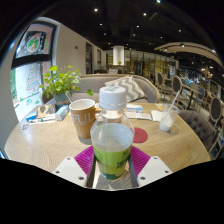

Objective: Pour water

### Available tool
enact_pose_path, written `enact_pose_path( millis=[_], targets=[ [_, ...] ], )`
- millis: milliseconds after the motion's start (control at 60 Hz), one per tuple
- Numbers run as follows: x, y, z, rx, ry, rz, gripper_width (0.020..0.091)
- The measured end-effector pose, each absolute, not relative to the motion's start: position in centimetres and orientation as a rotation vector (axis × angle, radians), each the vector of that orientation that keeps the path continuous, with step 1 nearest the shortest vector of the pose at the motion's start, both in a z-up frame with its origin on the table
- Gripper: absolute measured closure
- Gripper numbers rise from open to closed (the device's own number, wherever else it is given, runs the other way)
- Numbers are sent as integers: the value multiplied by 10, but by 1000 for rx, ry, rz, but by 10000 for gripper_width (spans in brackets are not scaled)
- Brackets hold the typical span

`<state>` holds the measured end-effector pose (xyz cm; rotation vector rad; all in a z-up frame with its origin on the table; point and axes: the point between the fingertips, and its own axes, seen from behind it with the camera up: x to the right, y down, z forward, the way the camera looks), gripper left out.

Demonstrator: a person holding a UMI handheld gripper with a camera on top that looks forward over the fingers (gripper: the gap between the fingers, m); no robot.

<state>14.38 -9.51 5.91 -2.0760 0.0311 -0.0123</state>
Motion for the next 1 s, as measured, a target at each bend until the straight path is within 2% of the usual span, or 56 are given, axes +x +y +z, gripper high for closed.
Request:
enact_pose_path(
  millis=[183, 250, 433, 583, 650, 783, 1000],
  targets=[
    [143, -95, 63, -2077, 2, -81, 685],
    [144, -92, 75, -2068, -41, -114, 686],
    [169, -66, 141, -2008, -179, -332, 687],
    [198, -22, 200, -1916, -368, -618, 686],
    [202, 1, 217, -1872, -492, -749, 687],
    [203, 41, 220, -1792, -810, -1060, 689],
    [193, 76, 201, -1561, -1285, -1501, 691]
  ],
)
